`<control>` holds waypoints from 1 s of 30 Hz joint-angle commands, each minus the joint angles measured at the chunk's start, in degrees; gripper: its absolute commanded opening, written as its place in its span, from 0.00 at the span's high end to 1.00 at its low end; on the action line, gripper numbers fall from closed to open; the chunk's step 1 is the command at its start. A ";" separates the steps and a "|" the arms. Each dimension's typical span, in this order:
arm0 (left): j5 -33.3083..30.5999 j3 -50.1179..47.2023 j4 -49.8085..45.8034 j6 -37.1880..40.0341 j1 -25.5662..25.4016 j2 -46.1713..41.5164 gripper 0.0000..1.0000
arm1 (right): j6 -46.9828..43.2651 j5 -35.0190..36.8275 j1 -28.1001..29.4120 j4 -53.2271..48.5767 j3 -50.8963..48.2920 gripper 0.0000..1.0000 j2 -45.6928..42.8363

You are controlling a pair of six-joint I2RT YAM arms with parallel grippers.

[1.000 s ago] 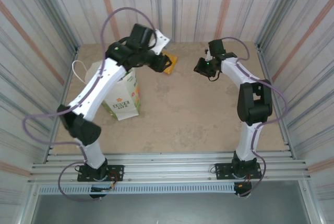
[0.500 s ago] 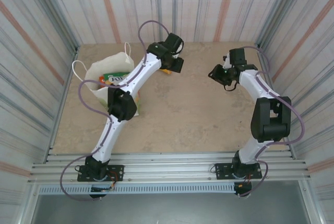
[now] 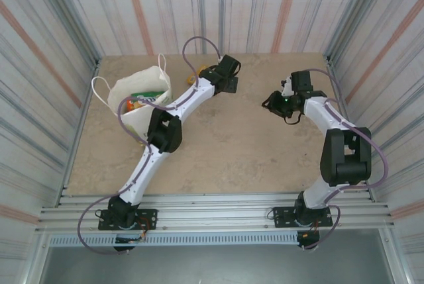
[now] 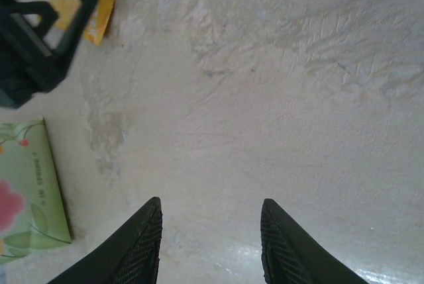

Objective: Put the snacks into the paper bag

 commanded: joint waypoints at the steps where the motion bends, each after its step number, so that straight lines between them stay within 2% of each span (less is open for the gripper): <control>1: -1.23 1.41 2.00 -5.76 1.32 0.70 0.24 | -0.65 -1.11 -0.33 0.22 -1.60 0.58 -3.91; 11: 0.60 0.42 6.73 -6.52 3.79 2.21 0.24 | 0.24 -0.78 -0.32 1.03 -4.66 0.58 -6.52; 18: 3.90 1.16 4.77 -8.72 5.67 4.28 0.28 | 0.82 -1.26 -0.29 1.64 -4.34 0.59 -5.47; 30: 16.08 1.72 -0.50 -11.63 6.40 6.78 0.35 | 0.75 -1.16 -0.29 0.87 -3.47 0.59 -4.46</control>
